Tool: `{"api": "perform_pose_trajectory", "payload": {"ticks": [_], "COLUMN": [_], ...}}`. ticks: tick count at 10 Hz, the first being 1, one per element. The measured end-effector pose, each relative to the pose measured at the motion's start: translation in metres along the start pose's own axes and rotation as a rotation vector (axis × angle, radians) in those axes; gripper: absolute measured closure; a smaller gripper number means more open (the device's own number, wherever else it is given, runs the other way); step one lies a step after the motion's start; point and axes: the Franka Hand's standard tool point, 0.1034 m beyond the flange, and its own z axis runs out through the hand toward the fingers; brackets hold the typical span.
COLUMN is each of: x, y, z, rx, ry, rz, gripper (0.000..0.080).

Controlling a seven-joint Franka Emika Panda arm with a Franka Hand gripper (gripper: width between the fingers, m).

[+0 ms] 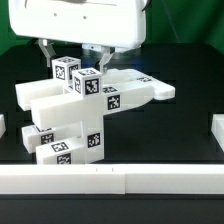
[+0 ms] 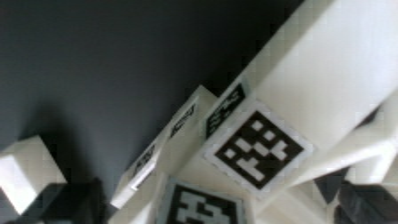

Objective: Assemble chair

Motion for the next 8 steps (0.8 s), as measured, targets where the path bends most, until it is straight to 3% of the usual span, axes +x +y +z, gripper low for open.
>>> {"api": "perform_pose_trajectory", "payload": {"ticks": [8], "x": [0.003], "y": [0.012], "z": [-0.001], "rx": [-0.013], "ry": [-0.001], "rz": [-0.640], "gripper": [0.0151]}}
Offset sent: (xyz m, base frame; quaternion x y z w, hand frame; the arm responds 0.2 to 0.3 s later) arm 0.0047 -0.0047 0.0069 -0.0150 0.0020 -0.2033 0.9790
